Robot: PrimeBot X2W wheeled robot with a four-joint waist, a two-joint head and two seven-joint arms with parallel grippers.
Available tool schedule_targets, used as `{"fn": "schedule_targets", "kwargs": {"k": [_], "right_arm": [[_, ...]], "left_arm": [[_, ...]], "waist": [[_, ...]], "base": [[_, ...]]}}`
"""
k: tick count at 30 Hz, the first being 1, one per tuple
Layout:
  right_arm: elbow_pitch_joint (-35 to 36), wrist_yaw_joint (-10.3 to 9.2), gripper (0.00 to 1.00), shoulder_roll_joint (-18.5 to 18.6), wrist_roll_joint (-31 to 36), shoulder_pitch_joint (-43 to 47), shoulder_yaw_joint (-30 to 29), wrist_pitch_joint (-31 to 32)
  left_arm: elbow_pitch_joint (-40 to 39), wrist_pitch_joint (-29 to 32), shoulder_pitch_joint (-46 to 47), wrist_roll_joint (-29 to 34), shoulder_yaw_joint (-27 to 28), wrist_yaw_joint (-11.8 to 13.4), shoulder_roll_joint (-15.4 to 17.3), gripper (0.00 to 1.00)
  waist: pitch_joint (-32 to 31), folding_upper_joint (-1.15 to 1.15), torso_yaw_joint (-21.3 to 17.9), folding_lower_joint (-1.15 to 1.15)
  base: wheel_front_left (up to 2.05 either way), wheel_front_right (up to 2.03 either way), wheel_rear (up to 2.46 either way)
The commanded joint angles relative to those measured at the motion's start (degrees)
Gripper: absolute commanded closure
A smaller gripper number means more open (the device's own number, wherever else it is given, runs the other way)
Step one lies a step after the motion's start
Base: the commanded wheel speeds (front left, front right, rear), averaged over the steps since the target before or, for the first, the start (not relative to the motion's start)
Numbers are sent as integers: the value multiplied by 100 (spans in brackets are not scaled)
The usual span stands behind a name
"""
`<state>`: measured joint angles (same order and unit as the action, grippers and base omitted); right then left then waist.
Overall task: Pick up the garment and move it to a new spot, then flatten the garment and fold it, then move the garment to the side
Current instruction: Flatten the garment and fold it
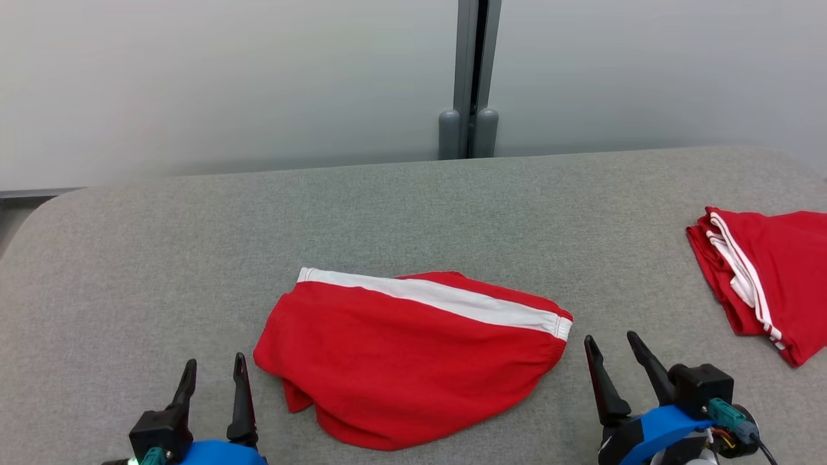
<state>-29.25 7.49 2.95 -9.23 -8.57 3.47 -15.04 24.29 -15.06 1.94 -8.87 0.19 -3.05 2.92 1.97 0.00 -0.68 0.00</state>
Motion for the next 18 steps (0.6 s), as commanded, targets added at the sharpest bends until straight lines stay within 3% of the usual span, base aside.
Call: {"fn": "schedule_targets", "kwargs": {"k": [1,18], "right_arm": [[1,0,0,1,-33,102,9,-16],[-33,0,0,-1,-448,233,361,-16]], "left_arm": [[-14,-14,-57,-1,-17,-13,-3,0],[-87,-14,-377,-67,-329,-13,-2,0]], "waist": [[-48,0,-48,0],[-151,0,-59,0]], "base": [[0,0,0],[0,0,0]]}}
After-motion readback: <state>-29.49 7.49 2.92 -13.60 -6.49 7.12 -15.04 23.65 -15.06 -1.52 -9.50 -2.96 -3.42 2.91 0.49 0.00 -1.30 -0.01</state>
